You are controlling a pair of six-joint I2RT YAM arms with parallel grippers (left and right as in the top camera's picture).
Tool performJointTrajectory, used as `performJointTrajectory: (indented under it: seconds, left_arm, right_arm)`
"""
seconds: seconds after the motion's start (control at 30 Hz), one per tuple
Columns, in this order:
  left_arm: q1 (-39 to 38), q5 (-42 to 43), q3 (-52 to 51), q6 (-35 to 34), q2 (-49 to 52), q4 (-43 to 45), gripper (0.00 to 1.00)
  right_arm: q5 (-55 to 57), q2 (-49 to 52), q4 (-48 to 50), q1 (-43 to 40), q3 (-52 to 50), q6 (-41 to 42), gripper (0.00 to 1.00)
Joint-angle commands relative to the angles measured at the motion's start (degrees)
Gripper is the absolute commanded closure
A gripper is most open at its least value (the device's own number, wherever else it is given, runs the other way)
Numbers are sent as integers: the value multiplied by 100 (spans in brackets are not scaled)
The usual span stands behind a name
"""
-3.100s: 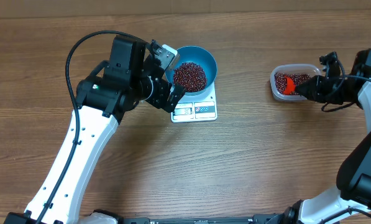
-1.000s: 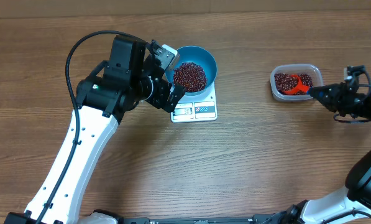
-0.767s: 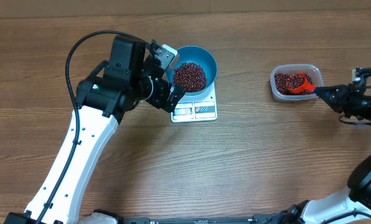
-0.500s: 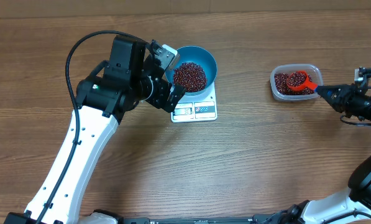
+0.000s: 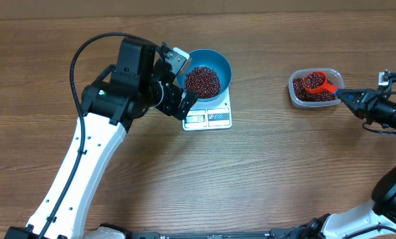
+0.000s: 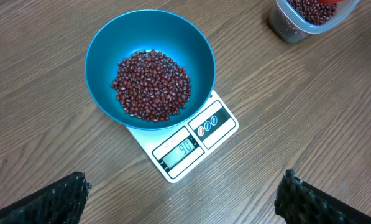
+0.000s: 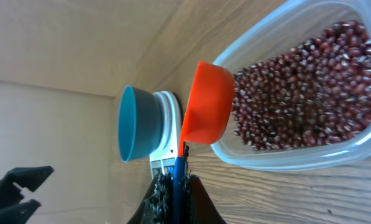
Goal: Scoop item into bowl and weigh 150g on scale
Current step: 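Dip the red scoop into the tub beans and lift it full, right gripper, then carry the filled scoop with the right gripper over the blue bowl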
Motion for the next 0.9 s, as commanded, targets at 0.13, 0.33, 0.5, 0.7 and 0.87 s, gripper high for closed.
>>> performJointTrajectory:
  seconds: [0.13,0.33,0.5,0.7,0.87]
  left_arm:
    - [-11,87,85,107,-133,7,0]
    - [-11,87,85,107,-133,7,0]
    - [-11,87,85,107,-133,7,0]
    - [-11,87,85,107,-133,7,0]
    - [-11,87,85,107,-133,7,0]
  right_arm:
    - [-758,44,-90,-26,-39,-63,96]
    - [-1204,44,-96,87,-39,-63,96]
    - [-1207,42,-87,649,-2,-61,96]
    - [-1204,42,-70,1596,275,-57,96]
    - [-1167,42,-46,2385,632,7,96]
